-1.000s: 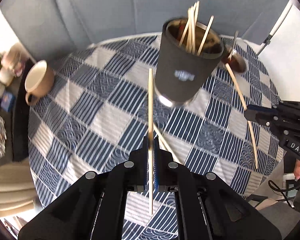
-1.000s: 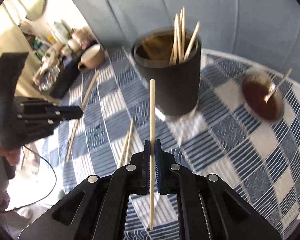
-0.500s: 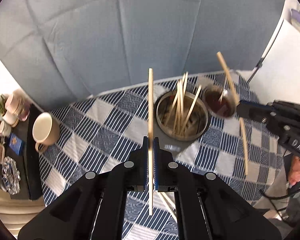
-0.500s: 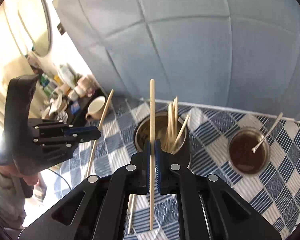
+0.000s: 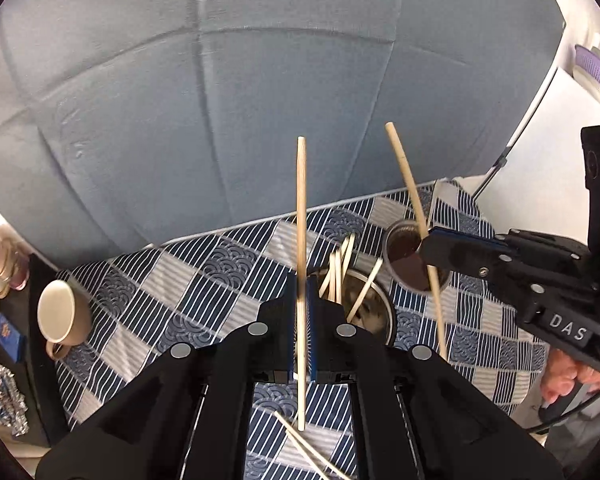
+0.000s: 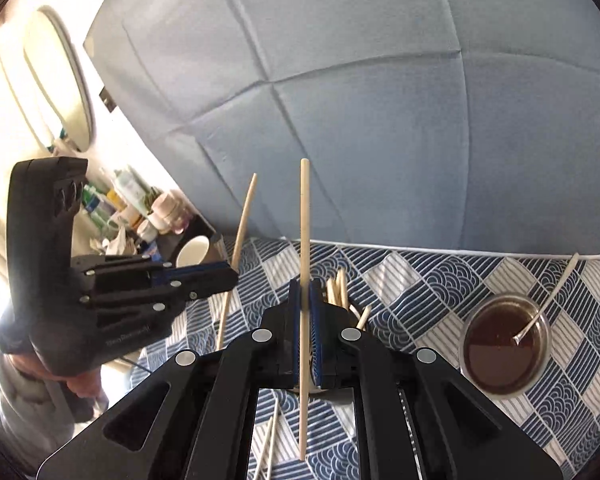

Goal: Organize utensils
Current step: 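Lift both held chopsticks and carry them over the black holder, then lower both chopsticks into the black holder and open both tools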

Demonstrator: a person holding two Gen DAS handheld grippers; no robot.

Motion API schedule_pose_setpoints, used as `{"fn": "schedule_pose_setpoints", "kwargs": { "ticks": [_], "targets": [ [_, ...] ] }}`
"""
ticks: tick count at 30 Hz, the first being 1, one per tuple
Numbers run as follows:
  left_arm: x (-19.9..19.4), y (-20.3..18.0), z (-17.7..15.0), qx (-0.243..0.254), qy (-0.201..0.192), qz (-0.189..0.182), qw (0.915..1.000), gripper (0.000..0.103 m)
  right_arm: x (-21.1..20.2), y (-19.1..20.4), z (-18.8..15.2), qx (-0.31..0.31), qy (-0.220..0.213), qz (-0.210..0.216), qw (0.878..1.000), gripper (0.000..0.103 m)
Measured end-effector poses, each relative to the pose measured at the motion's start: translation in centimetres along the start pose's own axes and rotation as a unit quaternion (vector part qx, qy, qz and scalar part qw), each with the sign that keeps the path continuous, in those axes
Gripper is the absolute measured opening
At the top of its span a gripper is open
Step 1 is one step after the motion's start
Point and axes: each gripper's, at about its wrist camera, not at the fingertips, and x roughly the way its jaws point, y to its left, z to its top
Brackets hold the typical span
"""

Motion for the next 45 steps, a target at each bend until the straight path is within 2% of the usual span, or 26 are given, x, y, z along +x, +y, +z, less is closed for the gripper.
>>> {"fn": "schedule_pose_setpoints", "kwargs": {
  "ticks": [6, 10, 17, 22, 31, 42, 43, 44, 45],
  "targets": [
    [0.1, 0.6, 1.6, -0.03, -0.06, 0.0, 0.9978, 0.005, 1.3, -0.6, 1.7, 0.011, -0.004, -0.003, 1.0, 0.005],
    [0.2, 0.8, 2.4, -0.038, -0.096, -0.019, 0.9945, 0.005, 2.2, -0.5, 2.5, 0.008, -0.002, -0.001, 1.0, 0.005],
    [1.3, 0.9, 1.4, -0.037, -0.138, -0.049, 0.9884, 0.005, 3.8, -0.9, 1.7, 0.007, 0.018, -0.003, 1.0, 0.005],
    [2.4, 0.6, -0.4, -0.035, -0.144, -0.063, 0.9869, 0.005, 4.6, -1.5, 0.5, 0.013, 0.035, -0.008, 0.999, 0.005],
    [4.2, 0.4, -2.7, -0.024, -0.118, -0.064, 0.9907, 0.005, 5.3, -1.8, -0.6, 0.017, 0.053, -0.008, 0.998, 0.005],
    [3.3, 0.9, -2.9, -0.019, -0.118, -0.053, 0.9914, 0.006, 4.5, -1.6, -0.4, 0.015, 0.037, -0.006, 0.999, 0.01],
    [3.1, 1.1, -3.0, -0.02, -0.12, -0.052, 0.9911, 0.007, 4.2, -1.7, -0.4, 0.017, 0.033, -0.006, 0.999, 0.017],
    [2.9, 1.0, -3.0, -0.02, -0.121, -0.052, 0.9911, 0.007, 4.0, -1.8, -0.4, 0.02, 0.029, -0.006, 0.999, 0.031],
    [2.7, 1.1, -3.1, -0.019, -0.121, -0.051, 0.9912, 0.008, 3.7, -1.9, -0.5, 0.023, 0.022, -0.005, 0.999, 0.035]
  ]
}}
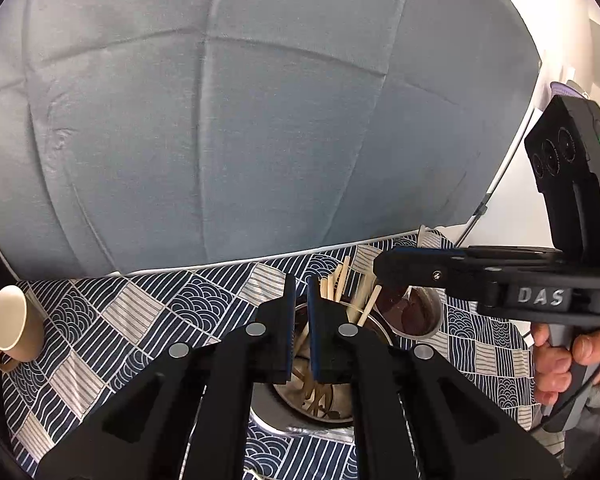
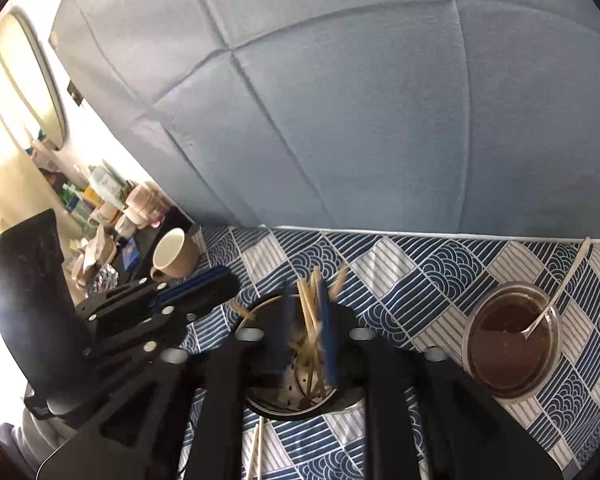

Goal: Organize utensils
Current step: 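Lower both chopsticks into the black holder and open both tools, then move both tools back down toward the remaining chopsticks on the cloth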

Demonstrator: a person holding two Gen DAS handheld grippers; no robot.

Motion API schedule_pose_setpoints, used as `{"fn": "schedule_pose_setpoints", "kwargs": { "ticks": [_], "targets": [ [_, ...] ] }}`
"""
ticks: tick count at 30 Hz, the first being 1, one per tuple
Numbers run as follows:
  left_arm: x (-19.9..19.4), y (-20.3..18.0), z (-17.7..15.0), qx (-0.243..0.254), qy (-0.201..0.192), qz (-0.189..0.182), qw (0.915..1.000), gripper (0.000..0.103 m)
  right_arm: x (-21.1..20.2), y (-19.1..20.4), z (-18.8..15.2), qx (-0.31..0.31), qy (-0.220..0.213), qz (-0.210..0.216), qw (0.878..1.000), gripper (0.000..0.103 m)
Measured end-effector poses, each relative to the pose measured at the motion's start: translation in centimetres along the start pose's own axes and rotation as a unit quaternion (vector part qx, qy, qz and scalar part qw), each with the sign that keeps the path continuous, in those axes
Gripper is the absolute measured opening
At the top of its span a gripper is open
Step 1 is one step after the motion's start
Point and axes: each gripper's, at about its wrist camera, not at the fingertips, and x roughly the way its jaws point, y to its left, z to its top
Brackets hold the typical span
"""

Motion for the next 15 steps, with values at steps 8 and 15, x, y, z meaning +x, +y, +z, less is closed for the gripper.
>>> {"fn": "schedule_pose_setpoints", "kwargs": {
  "ticks": [8, 15],
  "targets": [
    [-2.3, 0.7, -1.0, -0.001, -0.007, 0.025, 0.9997, 0.031, -1.3, 0.4, -0.4, 0.0, -0.013, -0.008, 1.0, 0.049],
    [-4.4, 2.3, -2.9, -0.022, -0.006, 0.059, 0.998, 0.063, -2.9, 1.3, -1.5, -0.012, -0.024, -0.016, 1.0, 0.064]
  ]
}}
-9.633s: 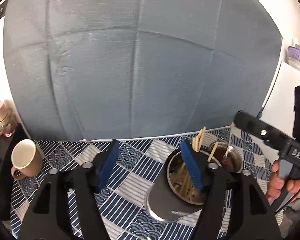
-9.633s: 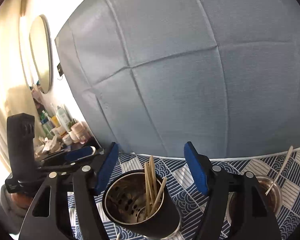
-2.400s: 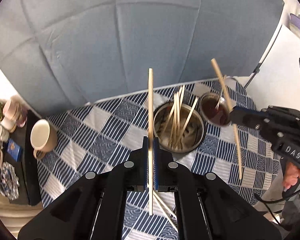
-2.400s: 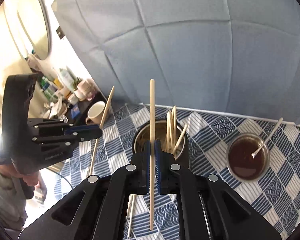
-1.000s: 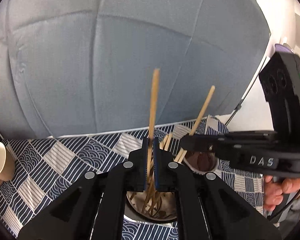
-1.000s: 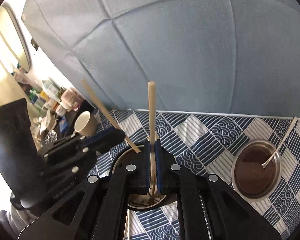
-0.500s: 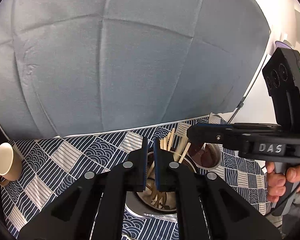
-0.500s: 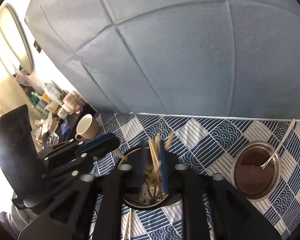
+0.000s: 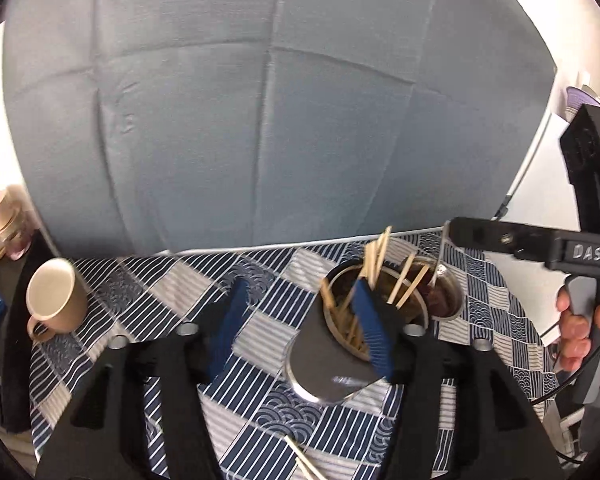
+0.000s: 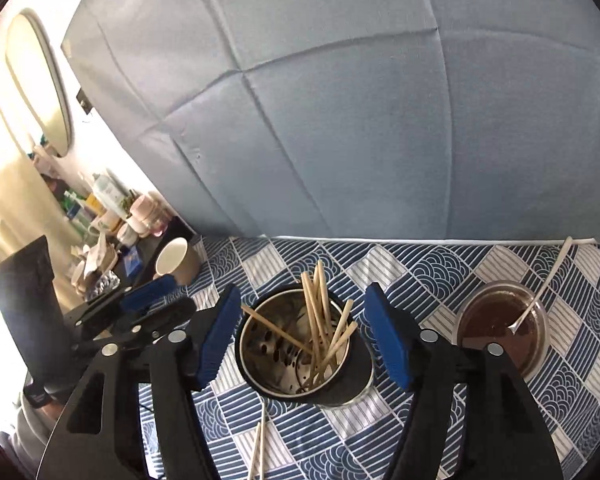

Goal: Organize utensils
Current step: 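Move both tools back down toward the remaining chopsticks on the cloth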

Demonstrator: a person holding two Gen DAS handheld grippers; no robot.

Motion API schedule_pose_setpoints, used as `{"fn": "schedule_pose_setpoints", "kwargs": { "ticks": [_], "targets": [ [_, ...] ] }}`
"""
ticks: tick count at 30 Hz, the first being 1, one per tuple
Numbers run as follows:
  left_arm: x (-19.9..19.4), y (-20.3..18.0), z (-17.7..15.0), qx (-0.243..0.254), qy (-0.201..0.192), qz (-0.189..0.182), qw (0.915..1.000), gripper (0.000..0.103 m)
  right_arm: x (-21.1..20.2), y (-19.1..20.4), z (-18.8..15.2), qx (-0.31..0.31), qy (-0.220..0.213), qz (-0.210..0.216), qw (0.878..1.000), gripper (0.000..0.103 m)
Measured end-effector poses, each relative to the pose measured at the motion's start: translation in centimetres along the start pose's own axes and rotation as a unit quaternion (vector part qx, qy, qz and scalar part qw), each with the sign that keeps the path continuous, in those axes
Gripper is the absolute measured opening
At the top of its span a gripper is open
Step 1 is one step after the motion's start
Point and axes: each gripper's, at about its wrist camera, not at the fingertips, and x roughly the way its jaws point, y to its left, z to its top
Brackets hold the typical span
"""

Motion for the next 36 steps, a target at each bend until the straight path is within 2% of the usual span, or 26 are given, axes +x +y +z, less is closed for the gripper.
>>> {"fn": "schedule_pose_setpoints", "kwargs": {
  "ticks": [6, 11, 14, 17, 24, 36],
  "targets": [
    [-0.8, 1.4, -2.4, -0.022, 0.024, 0.021, 0.9993, 0.083, -1.0, 0.6, -1.5, -0.01, 0.005, -0.011, 1.0, 0.076],
    [-0.5, 1.7, -5.1, -0.017, 0.059, 0.045, 0.9971, 0.089, -0.9, 0.8, -3.5, -0.019, 0.026, -0.025, 0.999, 0.081],
    [0.0, 2.0, -6.8, -0.019, 0.083, 0.058, 0.9947, 0.091, -0.4, 0.9, -5.3, -0.027, 0.046, -0.034, 0.998, 0.082],
    [1.0, 2.7, -9.0, -0.033, 0.124, 0.071, 0.9892, 0.092, 0.2, 0.7, -6.9, -0.032, 0.066, -0.039, 0.997, 0.084],
    [2.5, 3.5, -13.6, -0.063, 0.192, 0.073, 0.9767, 0.092, 2.9, 1.3, -13.2, -0.066, 0.142, -0.055, 0.986, 0.084],
    [4.3, 1.3, -17.3, -0.029, 0.243, 0.068, 0.9672, 0.092, 5.5, 3.9, -24.7, -0.133, 0.22, -0.037, 0.966, 0.084]
  ]
}}
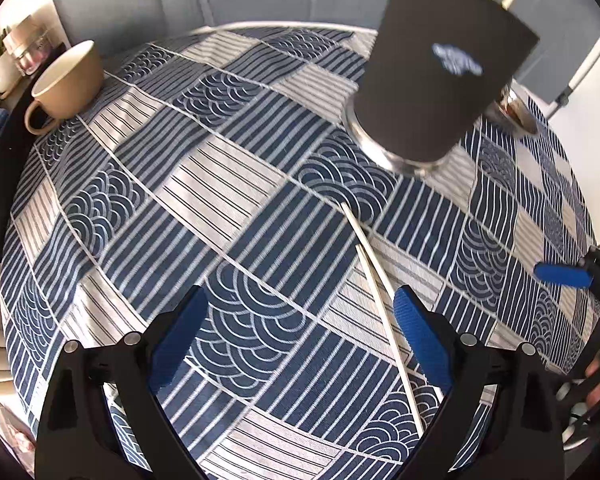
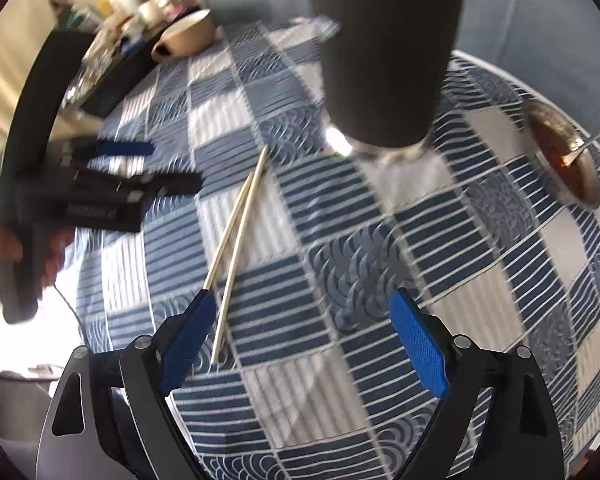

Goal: Organize utensils
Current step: 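Move both tools back down toward the remaining chopsticks on the cloth, then close the left tool and the right tool on one chopstick each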

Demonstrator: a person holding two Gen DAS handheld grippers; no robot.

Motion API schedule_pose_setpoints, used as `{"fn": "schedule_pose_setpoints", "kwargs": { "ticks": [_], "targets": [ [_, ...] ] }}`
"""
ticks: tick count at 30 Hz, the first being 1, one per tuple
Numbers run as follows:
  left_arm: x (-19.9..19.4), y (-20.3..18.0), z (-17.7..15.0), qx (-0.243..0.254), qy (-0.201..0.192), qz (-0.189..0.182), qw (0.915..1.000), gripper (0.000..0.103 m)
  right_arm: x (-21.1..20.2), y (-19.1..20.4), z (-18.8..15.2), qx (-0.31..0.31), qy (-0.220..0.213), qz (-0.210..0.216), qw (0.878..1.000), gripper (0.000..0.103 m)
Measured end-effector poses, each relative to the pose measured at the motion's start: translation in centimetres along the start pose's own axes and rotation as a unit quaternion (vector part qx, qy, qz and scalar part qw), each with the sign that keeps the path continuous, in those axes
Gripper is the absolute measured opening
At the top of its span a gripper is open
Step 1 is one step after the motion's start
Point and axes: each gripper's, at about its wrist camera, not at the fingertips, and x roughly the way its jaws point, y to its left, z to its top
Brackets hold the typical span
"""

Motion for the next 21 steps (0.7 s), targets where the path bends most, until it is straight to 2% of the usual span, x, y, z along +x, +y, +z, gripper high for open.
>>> {"fn": "schedule_pose_setpoints", "kwargs": {
  "ticks": [7, 11, 16, 19, 21],
  "targets": [
    [1.5, -1.4, -0.4, 0.015, 0.024, 0.001, 0.9996, 0.092, 1.9, 2.2, -2.5, -0.021, 0.009, 0.015, 1.0, 0.082],
    [2.3, -2.2, -0.3, 0.026, 0.033, 0.007, 0.9991, 0.092, 1.9, 2.2, -3.5, -0.013, 0.01, 0.024, 1.0, 0.082],
    [3.5, -2.8, -0.7, 0.051, 0.053, 0.034, 0.9967, 0.088, 1.3, 1.8, -4.3, -0.008, 0.005, 0.02, 1.0, 0.082],
    [3.3, -3.0, -0.9, 0.063, 0.057, 0.037, 0.9957, 0.082, 0.9, 1.5, -4.3, -0.003, 0.002, 0.021, 1.0, 0.082],
    [3.0, -2.9, -0.9, 0.062, 0.057, 0.037, 0.9958, 0.067, 0.8, 1.6, -4.2, -0.005, 0.001, 0.014, 1.0, 0.082]
  ]
}}
